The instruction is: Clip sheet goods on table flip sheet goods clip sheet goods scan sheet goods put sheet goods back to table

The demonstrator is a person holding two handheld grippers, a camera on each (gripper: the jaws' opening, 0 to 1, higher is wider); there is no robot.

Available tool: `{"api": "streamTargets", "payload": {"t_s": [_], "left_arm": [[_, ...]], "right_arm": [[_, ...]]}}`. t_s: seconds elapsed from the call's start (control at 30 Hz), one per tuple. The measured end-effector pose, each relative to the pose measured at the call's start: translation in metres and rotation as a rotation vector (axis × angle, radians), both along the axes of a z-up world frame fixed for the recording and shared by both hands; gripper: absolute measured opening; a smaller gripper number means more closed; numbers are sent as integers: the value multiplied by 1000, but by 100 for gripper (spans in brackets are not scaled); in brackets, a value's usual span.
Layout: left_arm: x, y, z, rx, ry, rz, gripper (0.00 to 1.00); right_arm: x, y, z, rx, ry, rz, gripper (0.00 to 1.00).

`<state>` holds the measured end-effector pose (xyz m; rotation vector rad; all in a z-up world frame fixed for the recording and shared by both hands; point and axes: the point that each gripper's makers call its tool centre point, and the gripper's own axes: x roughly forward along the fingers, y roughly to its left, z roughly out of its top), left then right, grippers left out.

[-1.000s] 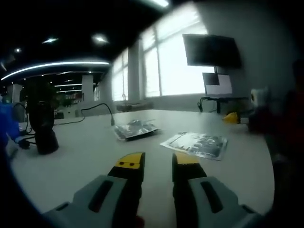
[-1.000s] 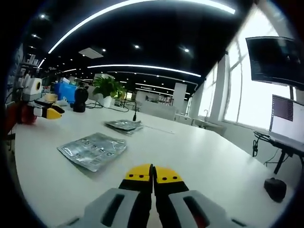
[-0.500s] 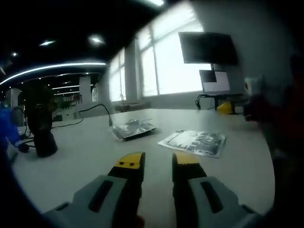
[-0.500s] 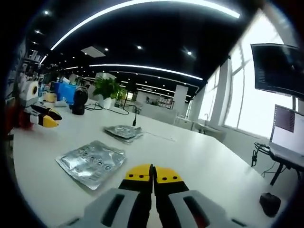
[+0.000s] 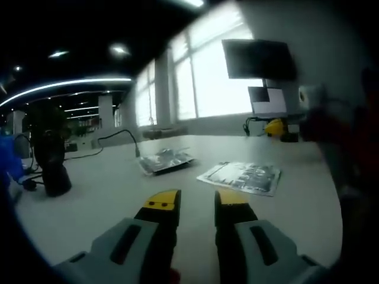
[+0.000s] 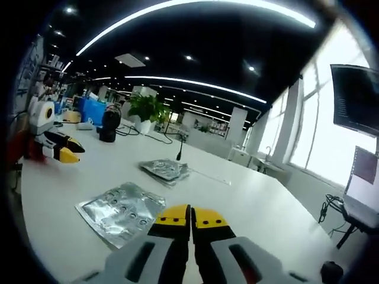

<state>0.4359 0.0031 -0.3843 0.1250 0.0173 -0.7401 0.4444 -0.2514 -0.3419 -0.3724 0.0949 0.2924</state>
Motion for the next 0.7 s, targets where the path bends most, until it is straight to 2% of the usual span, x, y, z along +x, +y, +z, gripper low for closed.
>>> {"api": "streamTargets", "payload": {"t_s": [0.47, 0.7], "left_arm": [[3, 4, 2, -16, 5, 9, 16], [2, 6, 2, -8, 1, 19, 16]], "right_arm": [[24, 22, 4, -47, 54, 52, 1], [32, 33, 3, -33, 83, 83, 1]]}}
